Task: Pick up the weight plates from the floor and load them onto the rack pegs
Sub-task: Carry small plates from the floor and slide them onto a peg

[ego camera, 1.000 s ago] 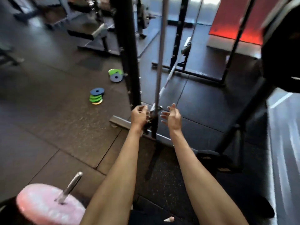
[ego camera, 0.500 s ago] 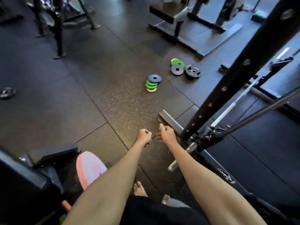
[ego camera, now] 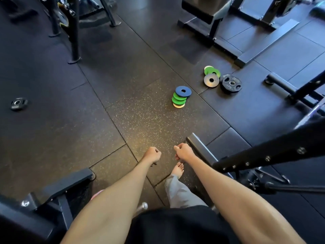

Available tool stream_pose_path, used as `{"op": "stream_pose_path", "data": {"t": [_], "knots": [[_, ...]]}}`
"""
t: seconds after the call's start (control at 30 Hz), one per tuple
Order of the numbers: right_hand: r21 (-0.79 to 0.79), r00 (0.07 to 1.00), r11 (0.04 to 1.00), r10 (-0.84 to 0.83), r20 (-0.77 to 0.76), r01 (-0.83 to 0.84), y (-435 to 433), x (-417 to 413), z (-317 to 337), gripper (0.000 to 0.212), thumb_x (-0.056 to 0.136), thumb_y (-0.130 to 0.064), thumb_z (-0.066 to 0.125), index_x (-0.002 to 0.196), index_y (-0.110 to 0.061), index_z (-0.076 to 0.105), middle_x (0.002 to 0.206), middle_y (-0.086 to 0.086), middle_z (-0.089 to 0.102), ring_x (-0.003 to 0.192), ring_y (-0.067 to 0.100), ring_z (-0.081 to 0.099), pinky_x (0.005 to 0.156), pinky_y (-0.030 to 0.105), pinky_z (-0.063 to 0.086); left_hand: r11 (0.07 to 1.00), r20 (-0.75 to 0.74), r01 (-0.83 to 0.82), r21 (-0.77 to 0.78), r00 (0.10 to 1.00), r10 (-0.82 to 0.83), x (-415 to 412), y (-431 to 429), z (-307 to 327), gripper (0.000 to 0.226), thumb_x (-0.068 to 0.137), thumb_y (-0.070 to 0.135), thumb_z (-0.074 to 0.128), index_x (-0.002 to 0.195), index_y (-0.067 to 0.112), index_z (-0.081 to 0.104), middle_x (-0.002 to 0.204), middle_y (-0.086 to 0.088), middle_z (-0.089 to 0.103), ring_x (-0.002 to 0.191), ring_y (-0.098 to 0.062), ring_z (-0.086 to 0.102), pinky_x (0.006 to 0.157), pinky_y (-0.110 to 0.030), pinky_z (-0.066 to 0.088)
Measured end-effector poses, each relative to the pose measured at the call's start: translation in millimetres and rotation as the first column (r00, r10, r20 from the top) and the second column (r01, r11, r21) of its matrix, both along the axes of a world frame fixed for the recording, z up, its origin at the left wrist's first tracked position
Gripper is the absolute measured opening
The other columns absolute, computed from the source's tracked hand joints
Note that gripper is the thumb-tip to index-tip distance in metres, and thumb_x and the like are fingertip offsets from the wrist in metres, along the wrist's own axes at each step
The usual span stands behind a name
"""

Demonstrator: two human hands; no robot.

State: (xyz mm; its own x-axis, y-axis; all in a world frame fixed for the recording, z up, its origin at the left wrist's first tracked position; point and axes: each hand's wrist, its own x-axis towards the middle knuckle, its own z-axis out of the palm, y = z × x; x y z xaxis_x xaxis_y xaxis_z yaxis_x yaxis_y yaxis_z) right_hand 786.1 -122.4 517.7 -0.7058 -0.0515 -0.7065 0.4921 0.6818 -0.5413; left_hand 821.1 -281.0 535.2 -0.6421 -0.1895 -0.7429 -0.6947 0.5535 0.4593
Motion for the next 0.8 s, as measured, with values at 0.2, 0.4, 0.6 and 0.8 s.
{"op": "stream_pose_path", "data": {"t": [0.2,0.4,0.6,0.8], "knots": [[0.026,0.997,0.997,0.072,0.015,-0.072,1.3,-117.6,-1.9,0.027,0.102,-0.031,0.046,0.098,-0.009,0.061,0.092,0.016,0.074,0.085,0.031,0.073,0.083,0.043,0.059,0.999,0.001,-0.023,0.027,1.0,0.023,-131.8,-9.0,6.7,0.014,0.098,0.021,0.043,0.096,0.018,0.056,0.082,-0.008,0.065,0.063,-0.019,0.061,0.057,-0.025,0.042],[0.067,0.996,0.995,0.075,0.047,-0.078,2.6,-225.0,-15.7,0.029,0.102,-0.032,0.045,0.107,-0.008,0.062,0.102,0.014,0.073,0.093,0.03,0.071,0.089,0.039,0.056,0.995,-0.005,-0.008,0.099,1.0,0.009,-252.1,-16.0,6.7,0.016,0.1,0.019,0.041,0.104,0.014,0.056,0.087,-0.01,0.066,0.06,-0.017,0.059,0.053,-0.023,0.039],[0.065,0.994,0.998,0.005,0.105,-0.012,-9.4,-326.4,-38.4,0.033,0.103,-0.028,0.046,0.114,-0.003,0.062,0.11,0.018,0.071,0.103,0.035,0.068,0.093,0.047,0.055,0.994,0.054,0.083,0.074,0.995,-0.087,-371.1,-27.8,-26.7,0.014,0.095,0.017,0.041,0.094,0.019,0.055,0.079,-0.008,0.063,0.055,-0.017,0.057,0.051,-0.022,0.037],[0.099,0.971,0.98,-0.188,0.146,0.175,-19.5,-425.6,-56.5,0.034,0.1,-0.03,0.044,0.112,-0.004,0.062,0.11,0.019,0.071,0.104,0.036,0.068,0.092,0.044,0.054,0.966,0.103,0.244,0.084,0.962,-0.252,-501.6,-29.8,-52.4,0.014,0.095,0.018,0.044,0.088,0.02,0.055,0.072,-0.008,0.061,0.05,-0.017,0.054,0.05,-0.022,0.037]]}}
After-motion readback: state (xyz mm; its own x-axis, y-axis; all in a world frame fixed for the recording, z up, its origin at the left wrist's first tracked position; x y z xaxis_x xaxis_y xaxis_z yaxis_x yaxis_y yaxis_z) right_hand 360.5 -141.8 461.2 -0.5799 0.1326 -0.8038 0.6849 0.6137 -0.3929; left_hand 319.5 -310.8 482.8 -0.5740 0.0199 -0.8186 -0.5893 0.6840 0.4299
